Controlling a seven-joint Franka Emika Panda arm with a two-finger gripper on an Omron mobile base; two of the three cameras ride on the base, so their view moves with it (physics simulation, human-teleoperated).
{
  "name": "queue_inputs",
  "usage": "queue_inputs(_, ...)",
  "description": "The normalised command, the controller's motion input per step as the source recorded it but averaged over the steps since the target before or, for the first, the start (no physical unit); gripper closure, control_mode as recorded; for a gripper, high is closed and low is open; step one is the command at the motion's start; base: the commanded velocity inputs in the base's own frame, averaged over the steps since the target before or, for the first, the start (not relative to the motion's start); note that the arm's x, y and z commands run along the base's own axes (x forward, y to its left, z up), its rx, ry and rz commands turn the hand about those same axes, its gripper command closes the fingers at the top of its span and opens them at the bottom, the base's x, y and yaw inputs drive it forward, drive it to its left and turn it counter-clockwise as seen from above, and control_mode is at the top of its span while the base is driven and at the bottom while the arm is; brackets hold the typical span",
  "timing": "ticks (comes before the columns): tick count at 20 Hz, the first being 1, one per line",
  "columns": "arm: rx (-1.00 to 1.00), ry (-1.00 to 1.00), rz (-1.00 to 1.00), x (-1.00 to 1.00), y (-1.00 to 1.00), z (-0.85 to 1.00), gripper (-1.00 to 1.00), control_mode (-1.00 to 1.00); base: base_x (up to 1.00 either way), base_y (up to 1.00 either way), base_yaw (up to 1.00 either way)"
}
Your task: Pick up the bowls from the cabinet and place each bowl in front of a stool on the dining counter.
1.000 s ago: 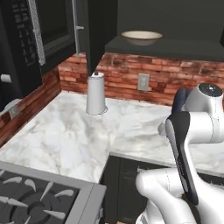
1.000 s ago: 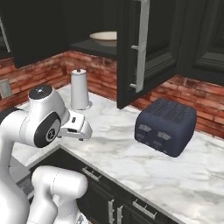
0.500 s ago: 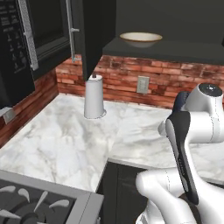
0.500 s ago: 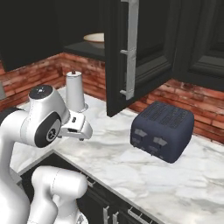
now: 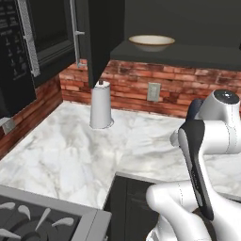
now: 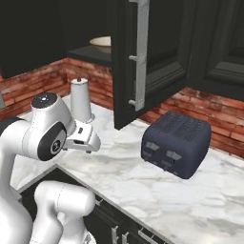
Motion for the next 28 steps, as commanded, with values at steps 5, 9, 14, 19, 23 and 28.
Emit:
queue_inputs(5,0.00,0.00,0.00,0.00,0.00,0.00,-1.00,1.00,0.59,0.00,0.01)
queue_inputs(9,0.00,0.00,0.00,0.00,0.00,0.00,-1.00,1.00,0.00,0.00,0.00)
queue_inputs(14,0.00,0.00,0.00,0.00,0.00,0.00,-1.00,1.00,0.00,0.00,0.00)
queue_inputs(19,-0.02,0.01,0.00,0.02,0.01,0.10,-1.00,-1.00,0.00,0.00,0.00)
queue_inputs(23,-0.36,0.02,0.13,0.01,0.35,0.72,-1.00,-1.00,0.00,0.00,0.00)
queue_inputs(28,-0.52,-0.06,0.10,0.08,0.07,0.81,-1.00,-1.00,0.00,0.00,0.00)
